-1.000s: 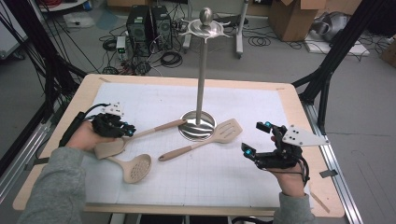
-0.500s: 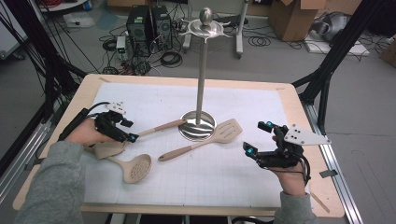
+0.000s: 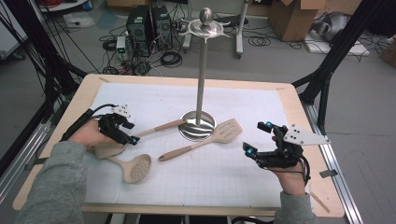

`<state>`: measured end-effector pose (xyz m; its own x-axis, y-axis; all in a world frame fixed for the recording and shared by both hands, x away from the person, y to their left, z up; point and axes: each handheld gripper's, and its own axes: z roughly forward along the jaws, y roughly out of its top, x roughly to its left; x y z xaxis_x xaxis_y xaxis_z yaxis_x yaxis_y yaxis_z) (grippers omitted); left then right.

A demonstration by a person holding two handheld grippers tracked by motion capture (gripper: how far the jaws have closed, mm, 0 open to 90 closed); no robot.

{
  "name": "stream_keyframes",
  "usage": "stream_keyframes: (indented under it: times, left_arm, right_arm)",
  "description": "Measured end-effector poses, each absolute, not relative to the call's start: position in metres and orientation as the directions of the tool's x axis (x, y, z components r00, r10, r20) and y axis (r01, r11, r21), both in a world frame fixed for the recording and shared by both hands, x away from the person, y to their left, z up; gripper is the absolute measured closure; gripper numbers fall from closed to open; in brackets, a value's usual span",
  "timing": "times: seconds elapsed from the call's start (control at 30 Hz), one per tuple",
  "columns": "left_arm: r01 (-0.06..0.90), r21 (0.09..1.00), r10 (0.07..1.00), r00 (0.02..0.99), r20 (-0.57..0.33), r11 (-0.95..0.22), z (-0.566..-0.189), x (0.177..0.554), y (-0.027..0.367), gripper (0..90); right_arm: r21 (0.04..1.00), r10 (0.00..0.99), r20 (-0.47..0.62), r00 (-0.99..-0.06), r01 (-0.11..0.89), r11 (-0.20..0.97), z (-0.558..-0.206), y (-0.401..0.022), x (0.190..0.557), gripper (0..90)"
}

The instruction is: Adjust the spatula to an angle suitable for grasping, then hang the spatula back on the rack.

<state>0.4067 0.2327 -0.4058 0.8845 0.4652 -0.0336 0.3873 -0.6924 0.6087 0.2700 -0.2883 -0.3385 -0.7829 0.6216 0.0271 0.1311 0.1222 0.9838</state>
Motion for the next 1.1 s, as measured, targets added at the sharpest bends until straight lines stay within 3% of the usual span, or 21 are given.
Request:
stream_keyframes:
  times: [0.4, 0.57, 0.77, 1.07, 1.1]
  left_arm:
    - [0.413, 0.551, 0.455, 0.888, -0.066, -0.725, -0.415, 0.409, 0.225, 34.7]
    - [0.399, 0.544, 0.454, 0.890, -0.038, -0.738, -0.415, 0.410, 0.224, 42.3]
    - [0.378, 0.524, 0.445, 0.896, 0.002, -0.763, -0.417, 0.410, 0.223, 60.4]
    - [0.321, 0.521, 0.397, 0.917, 0.038, -0.791, -0.417, 0.408, 0.219, 70.4]
    - [0.337, 0.526, 0.412, 0.911, 0.029, -0.781, -0.418, 0.408, 0.219, 76.2]
  right_arm:
    - [0.983, 0.622, 0.031, -0.782, 0.135, 0.121, -0.339, -0.290, 0.270, 9.9]
    - [0.984, 0.622, 0.027, -0.783, 0.130, 0.122, -0.339, -0.289, 0.270, 9.9]
    - [0.982, 0.627, 0.032, -0.778, 0.143, 0.127, -0.341, -0.289, 0.271, 9.9]
    - [0.982, 0.626, 0.030, -0.779, 0.140, 0.128, -0.341, -0.289, 0.272, 9.9]
    - [0.982, 0.626, 0.027, -0.780, 0.137, 0.129, -0.341, -0.289, 0.272, 9.9]
